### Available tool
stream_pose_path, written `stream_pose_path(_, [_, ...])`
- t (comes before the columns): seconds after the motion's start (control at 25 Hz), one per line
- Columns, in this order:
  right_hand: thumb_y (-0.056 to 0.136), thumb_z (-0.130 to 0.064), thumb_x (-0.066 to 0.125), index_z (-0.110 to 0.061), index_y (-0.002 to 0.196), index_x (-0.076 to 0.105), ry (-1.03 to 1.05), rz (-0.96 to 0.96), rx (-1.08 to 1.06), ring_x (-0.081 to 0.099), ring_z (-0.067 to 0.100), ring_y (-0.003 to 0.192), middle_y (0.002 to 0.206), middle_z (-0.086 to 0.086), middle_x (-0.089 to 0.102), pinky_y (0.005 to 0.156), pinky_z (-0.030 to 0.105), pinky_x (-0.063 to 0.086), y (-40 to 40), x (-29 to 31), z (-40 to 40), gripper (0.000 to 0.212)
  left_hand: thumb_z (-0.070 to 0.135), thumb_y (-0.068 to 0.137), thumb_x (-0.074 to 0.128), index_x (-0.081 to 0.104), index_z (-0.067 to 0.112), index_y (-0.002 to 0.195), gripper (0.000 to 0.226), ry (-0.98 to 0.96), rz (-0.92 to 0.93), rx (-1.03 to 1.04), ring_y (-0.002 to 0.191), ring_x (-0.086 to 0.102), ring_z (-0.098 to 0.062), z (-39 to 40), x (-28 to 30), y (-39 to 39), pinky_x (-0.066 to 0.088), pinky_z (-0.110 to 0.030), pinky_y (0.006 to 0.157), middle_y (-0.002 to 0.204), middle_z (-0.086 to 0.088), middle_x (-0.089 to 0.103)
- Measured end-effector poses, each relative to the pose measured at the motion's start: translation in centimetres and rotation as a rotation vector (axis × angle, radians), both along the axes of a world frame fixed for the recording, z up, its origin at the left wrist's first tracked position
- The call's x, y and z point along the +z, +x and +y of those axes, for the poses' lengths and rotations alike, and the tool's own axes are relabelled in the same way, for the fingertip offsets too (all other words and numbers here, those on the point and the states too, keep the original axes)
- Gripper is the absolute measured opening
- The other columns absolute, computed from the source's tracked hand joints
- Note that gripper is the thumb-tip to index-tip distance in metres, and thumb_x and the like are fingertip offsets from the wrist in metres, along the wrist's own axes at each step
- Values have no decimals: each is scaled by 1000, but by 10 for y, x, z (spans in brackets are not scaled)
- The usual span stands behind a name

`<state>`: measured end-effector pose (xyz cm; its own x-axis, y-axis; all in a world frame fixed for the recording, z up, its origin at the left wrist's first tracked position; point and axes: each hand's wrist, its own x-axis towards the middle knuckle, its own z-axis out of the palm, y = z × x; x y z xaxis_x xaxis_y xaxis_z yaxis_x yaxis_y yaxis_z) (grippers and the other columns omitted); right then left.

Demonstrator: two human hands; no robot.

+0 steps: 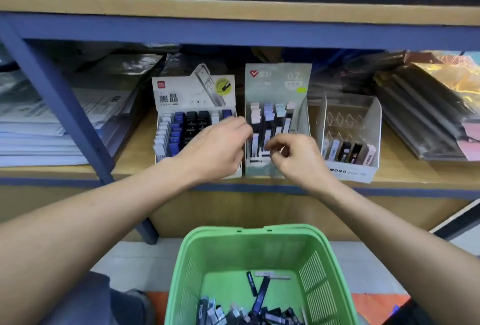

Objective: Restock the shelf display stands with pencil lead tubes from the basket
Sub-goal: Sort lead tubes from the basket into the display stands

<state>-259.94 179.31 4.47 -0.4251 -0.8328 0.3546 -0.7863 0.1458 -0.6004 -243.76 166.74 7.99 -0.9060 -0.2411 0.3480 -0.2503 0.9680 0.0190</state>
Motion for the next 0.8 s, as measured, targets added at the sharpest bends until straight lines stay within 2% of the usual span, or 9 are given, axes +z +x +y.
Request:
stream_pose_path(0.08, [83, -6, 63, -29, 83, 73, 135, -128, 19, 60, -4, 61, 65, -17, 64, 64, 14, 48, 21, -36, 22, 24, 10, 83, 52, 57, 10, 100, 18, -11, -97, -38, 98, 56, -29, 18, -32, 17, 48, -41, 81, 100, -7, 57])
stream_pose_path(0.16, [81, -8, 61, -27, 81, 72, 342, -173, 31, 66, 11, 70, 71, -8, 69, 72, 25, 53, 38, -79, 42, 22, 15, 86, 54, 55, 13, 105, 18, 66, -293, -30, 98, 60, -28, 37, -73, 30, 46, -36, 78, 104, -6, 59])
stream_pose_path(0.24, [83, -7, 58, -21, 89, 75, 595, -161, 57, 70, 22, 86, 89, 2, 75, 81, 31, 56, 48, -124, 57, 23, 14, 90, 52, 56, 15, 112, 23, 176, -532, -40, 101, 62, -28, 52, -119, 36, 46, -33, 79, 111, -5, 61])
stream_pose_path(0.32, [87, -3, 56, -15, 102, 75, 792, -132, 88, 69, 22, 98, 105, 6, 75, 89, 34, 56, 50, -167, 66, 27, 12, 92, 50, 58, 15, 119, 28, 291, -702, -20, 101, 64, -29, 60, -165, 36, 50, -33, 78, 117, -7, 64])
stream_pose_path(0.4, [90, 1, 56, -13, 109, 71, 936, -144, 107, 66, 22, 100, 111, 6, 71, 93, 36, 56, 50, -206, 73, 29, 9, 95, 52, 57, 12, 125, 31, 408, -790, 27, 96, 66, -26, 69, -211, 37, 58, -40, 80, 116, -10, 66])
stream_pose_path(0.48, [91, 2, 57, -13, 115, 67, 1069, -155, 155, 64, 21, 99, 112, 7, 67, 93, 35, 57, 54, -241, 81, 30, 12, 95, 60, 57, 10, 128, 32, 492, -873, 85, 95, 66, -22, 80, -252, 40, 59, -36, 81, 114, -8, 65])
stream_pose_path(0.56, [90, 0, 59, -13, 125, 61, 1164, -83, 245, 62, 25, 106, 121, 9, 64, 93, 36, 56, 58, -269, 85, 38, 21, 93, 69, 56, 11, 125, 36, 559, -954, 122, 95, 64, -21, 90, -285, 40, 56, -33, 81, 112, -7, 63])
stream_pose_path(0.68, [87, -4, 66, -14, 132, 53, 1174, 2, 378, 55, 28, 122, 133, 10, 57, 95, 35, 50, 68, -297, 86, 48, 32, 86, 78, 54, 12, 121, 47, 615, -1081, 142, 93, 60, -23, 97, -317, 41, 55, -37, 84, 104, -4, 57])
stream_pose_path(0.8, [83, -9, 73, -13, 151, 33, 1199, 107, 495, 33, 28, 145, 157, 10, 33, 113, 42, 38, 80, -320, 90, 78, 40, 76, 86, 53, 12, 129, 68, 619, -1242, 126, 103, 59, -24, 99, -340, 49, 53, -39, 94, 114, -5, 56])
